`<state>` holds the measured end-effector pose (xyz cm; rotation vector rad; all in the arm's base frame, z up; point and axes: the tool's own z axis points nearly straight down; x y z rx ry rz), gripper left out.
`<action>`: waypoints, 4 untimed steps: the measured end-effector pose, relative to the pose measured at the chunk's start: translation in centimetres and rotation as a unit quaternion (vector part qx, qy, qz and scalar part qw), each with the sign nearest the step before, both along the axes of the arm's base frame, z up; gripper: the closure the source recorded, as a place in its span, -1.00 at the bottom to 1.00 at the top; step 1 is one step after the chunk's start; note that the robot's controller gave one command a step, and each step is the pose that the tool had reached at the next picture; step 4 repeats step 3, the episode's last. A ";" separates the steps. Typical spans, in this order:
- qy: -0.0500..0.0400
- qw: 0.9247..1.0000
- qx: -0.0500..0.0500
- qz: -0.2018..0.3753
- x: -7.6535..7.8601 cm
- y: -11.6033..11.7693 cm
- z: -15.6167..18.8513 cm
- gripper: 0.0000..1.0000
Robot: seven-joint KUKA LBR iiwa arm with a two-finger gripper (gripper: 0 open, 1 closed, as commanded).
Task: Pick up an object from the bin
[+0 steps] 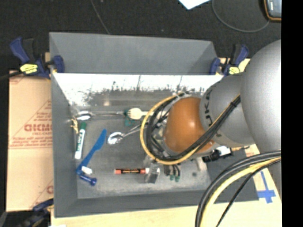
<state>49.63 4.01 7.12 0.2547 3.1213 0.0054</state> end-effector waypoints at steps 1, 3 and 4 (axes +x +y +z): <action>0.000 1.000 0.000 0.000 0.0 0.0 1.2 1.00; -0.003 1.000 0.001 0.000 0.1 0.0 4.0 1.00; -0.003 1.000 0.001 0.000 0.1 0.0 4.0 1.00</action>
Offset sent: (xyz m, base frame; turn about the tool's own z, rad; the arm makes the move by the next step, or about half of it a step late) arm -0.0008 -0.0001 0.0165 0.0005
